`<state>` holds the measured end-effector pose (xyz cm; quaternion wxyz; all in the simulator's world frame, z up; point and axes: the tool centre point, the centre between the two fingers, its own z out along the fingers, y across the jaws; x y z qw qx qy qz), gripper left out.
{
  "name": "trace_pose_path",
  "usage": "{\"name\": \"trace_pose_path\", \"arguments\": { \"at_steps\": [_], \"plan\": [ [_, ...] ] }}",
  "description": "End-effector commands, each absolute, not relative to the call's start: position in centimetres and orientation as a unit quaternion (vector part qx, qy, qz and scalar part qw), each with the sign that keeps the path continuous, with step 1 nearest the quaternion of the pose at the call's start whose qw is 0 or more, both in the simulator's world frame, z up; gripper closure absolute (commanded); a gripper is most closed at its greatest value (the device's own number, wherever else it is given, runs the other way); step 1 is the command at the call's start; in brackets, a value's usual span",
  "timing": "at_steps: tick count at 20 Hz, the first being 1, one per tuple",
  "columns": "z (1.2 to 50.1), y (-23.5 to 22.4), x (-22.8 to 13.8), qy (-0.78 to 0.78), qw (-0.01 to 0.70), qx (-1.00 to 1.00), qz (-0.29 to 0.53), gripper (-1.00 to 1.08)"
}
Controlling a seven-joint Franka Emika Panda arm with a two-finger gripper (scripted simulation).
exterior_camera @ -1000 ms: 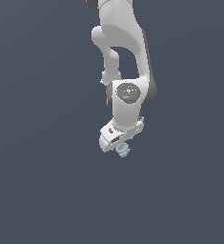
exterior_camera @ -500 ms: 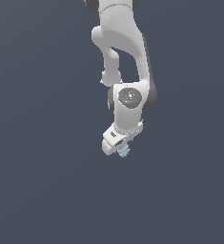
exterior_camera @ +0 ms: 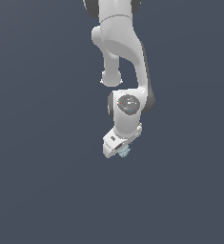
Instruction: Pick up the object and move it to a goal position.
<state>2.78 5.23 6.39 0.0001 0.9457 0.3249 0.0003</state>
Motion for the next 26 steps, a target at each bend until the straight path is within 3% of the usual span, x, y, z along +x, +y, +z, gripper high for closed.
{"name": "trace_pose_path", "arguments": {
  "at_steps": [1, 7, 8, 26],
  "plan": [
    [5.1, 5.2, 2.7, 0.326, 0.0, 0.946, 0.0, -0.92],
    [4.1, 5.2, 2.8, 0.326, 0.0, 0.945, 0.0, -0.92],
    [4.1, 5.2, 2.8, 0.326, 0.0, 0.945, 0.0, 1.08],
    [5.6, 4.7, 2.4, 0.326, 0.0, 0.945, 0.001, 1.08]
  ]
}}
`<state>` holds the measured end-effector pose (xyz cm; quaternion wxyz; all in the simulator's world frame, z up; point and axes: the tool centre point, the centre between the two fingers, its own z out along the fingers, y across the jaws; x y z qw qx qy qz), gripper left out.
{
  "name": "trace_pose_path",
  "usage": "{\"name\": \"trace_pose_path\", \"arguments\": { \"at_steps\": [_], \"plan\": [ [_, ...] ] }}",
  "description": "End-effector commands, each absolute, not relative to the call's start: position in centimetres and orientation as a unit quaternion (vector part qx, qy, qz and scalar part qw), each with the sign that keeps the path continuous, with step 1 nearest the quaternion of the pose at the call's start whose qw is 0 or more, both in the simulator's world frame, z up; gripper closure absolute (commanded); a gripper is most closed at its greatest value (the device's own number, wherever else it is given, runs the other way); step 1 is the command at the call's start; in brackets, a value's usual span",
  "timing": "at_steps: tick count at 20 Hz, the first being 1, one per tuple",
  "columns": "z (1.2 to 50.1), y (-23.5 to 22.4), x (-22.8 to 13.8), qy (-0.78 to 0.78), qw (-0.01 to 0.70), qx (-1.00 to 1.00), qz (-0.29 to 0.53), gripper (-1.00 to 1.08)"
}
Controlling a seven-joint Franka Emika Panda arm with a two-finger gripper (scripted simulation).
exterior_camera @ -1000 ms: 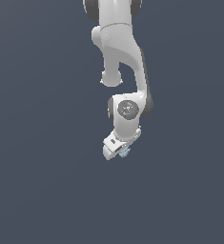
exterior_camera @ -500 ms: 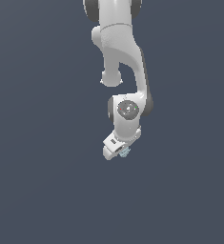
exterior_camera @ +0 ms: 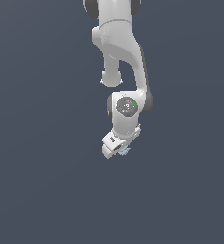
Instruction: Pick up the object and move it to a goal position.
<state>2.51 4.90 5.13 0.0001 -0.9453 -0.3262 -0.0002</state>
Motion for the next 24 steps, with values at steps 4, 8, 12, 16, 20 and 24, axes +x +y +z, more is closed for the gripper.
{"name": "trace_pose_path", "arguments": {
  "at_steps": [4, 8, 12, 16, 20, 24],
  "plan": [
    [7.4, 4.0, 1.8, -0.326, 0.0, -0.945, -0.001, 1.08],
    [9.9, 3.0, 0.9, -0.326, 0.0, -0.945, -0.001, 1.08],
    [13.3, 1.7, -0.3, -0.326, 0.0, -0.945, -0.001, 1.08],
    [17.1, 0.2, -1.6, -0.326, 0.0, -0.945, -0.001, 1.08],
    [21.2, -1.4, -2.9, -0.326, 0.0, -0.945, 0.0, 1.08],
    [25.4, -3.0, -4.3, -0.326, 0.0, -0.945, -0.001, 1.08]
  ]
}}
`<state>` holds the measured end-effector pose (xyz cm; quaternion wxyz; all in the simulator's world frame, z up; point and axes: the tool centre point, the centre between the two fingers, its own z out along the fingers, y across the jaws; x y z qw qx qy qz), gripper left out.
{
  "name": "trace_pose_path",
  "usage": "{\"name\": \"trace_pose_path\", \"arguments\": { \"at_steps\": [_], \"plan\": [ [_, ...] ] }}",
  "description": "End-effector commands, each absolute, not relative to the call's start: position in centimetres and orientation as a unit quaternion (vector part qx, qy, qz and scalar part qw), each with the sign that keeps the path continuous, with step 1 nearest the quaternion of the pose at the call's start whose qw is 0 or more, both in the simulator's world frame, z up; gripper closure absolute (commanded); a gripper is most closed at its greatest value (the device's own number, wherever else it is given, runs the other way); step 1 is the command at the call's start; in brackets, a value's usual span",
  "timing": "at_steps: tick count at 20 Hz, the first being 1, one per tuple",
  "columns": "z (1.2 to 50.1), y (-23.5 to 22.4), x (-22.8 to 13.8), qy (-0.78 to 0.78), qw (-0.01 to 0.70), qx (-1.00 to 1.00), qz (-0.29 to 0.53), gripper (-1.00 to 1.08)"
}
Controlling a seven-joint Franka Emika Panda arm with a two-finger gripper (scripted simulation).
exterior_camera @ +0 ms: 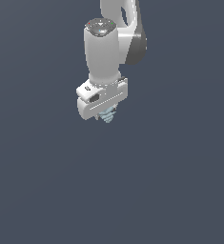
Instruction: Pick up the object and move it to a goal position.
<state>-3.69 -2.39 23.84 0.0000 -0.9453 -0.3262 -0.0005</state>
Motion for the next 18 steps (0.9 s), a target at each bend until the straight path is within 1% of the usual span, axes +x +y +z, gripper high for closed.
{"name": "trace_pose_path", "arguments": {
  "at_steps": [1, 10, 18],
  "plan": [
    [26.5, -3.4, -4.6, -0.326, 0.0, -0.945, -0.001, 1.08],
    [34.0, -6.3, -6.8, -0.326, 0.001, -0.945, -0.001, 1.08],
    [37.4, -7.7, -7.6, -0.326, 0.0, -0.945, 0.0, 1.08]
  ]
}}
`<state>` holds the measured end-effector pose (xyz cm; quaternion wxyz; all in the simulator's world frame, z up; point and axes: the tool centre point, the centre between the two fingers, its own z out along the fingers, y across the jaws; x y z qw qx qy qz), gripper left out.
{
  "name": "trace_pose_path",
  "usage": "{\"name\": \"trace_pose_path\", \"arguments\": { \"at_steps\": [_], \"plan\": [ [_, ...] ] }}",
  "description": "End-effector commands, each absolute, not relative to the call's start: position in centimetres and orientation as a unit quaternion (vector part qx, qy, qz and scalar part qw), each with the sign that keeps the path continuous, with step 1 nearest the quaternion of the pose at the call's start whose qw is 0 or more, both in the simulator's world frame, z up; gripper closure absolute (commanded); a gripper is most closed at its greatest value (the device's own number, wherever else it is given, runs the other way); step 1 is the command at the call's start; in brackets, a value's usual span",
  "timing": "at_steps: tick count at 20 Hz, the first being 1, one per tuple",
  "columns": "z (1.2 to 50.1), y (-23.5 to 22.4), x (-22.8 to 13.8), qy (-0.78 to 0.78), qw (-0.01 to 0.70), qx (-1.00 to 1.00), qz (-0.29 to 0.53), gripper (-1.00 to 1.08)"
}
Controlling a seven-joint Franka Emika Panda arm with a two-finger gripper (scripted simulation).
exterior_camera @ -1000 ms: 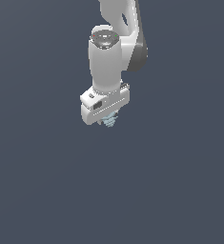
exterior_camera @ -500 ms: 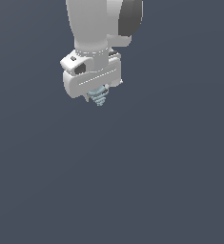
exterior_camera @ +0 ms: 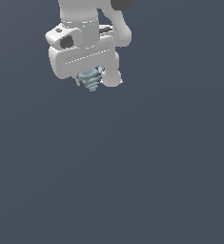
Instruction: Pick up the object and move it to a goal position.
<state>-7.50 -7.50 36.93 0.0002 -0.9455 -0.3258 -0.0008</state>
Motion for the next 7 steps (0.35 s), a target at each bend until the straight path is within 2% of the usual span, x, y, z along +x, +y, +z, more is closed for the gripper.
{"name": "trace_pose_path", "arguments": {
  "at_steps": [1, 7],
  "plan": [
    [37.54, -7.75, -7.66, -0.326, 0.0, -0.945, 0.0, 1.08],
    [37.57, -7.81, -7.54, -0.326, 0.0, -0.945, 0.0, 1.08]
  ]
}}
